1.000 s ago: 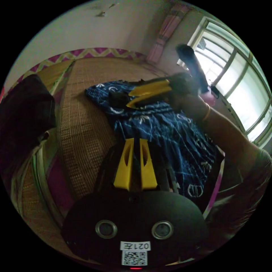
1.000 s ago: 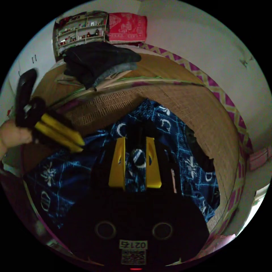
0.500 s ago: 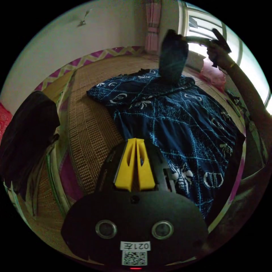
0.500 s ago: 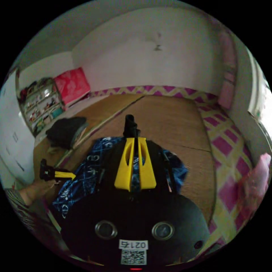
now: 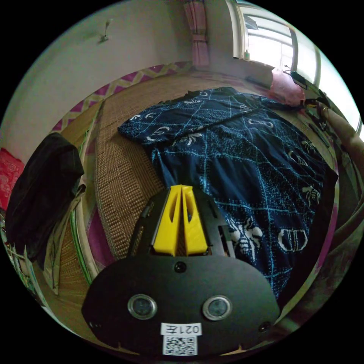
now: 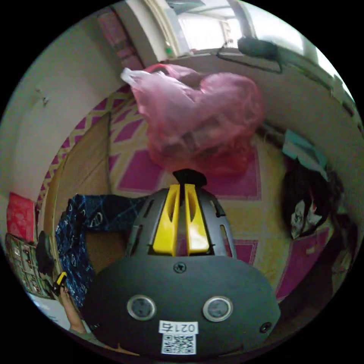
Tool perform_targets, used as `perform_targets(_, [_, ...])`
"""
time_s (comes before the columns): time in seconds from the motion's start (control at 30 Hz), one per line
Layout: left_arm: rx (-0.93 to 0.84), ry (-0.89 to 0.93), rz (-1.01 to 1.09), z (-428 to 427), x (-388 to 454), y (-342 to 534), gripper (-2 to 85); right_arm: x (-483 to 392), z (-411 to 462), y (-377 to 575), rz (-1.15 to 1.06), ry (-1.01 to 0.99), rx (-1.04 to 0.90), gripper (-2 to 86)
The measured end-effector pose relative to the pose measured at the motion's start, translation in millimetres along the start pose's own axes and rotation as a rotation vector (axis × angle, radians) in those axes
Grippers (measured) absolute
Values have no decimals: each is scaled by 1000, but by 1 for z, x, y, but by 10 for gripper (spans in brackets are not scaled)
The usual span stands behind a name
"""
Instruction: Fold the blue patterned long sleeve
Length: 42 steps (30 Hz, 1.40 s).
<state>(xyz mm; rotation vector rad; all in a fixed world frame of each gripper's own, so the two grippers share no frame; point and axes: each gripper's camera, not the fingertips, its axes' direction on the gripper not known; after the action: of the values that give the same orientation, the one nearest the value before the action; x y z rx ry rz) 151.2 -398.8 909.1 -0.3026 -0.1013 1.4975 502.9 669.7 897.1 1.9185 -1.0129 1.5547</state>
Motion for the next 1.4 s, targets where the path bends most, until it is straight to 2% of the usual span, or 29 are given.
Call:
perform_targets(0.2, [1, 9, -5, 18, 51, 3, -9, 76, 24, 24, 161, -151, -23, 29])
perform_targets(0.3, [-7, 23, -36, 22, 73, 2, -9, 105, 19, 35, 285, -164, -63, 74])
perform_targets(0.33, [10, 3, -70, 15, 84, -1, -9, 113, 9, 40, 322, -149, -42, 92])
perform_targets(0.37, [109, 0, -57, 2, 102, -6, -9, 111, -5, 44, 312, -121, 9, 93])
perform_targets(0.43, [236, 38, 14, -14, 140, -20, -8, 89, -22, 47, 200, -89, 78, 92])
perform_targets(0.53, [281, 87, 204, -10, 220, -65, -2, 14, -31, 59, -101, -163, 125, 84])
perform_targets(0.67, [260, 109, 336, 28, 319, -134, 15, -121, -5, 107, -499, -174, 25, 81])
perform_targets(0.77, [251, 92, 350, 52, 372, -177, 27, -185, 25, 152, -634, -112, -45, 78])
perform_targets(0.93, [181, -17, 381, 85, 431, -228, 55, -209, 47, 184, -630, 50, -38, 69])
perform_targets(1.13, [101, -35, 380, 97, 456, -259, 17, -191, 48, 184, -576, -47, -87, 61])
perform_targets(1.2, [110, 8, 319, 87, 448, -263, 5, -190, 48, 187, -580, -43, -86, 60])
perform_targets(1.33, [273, 213, 101, 33, 397, -256, -4, -194, 47, 199, -614, 8, -70, 59])
perform_targets(1.4, [293, 277, 80, 12, 380, -255, -2, -191, 47, 200, -604, -7, -75, 58])
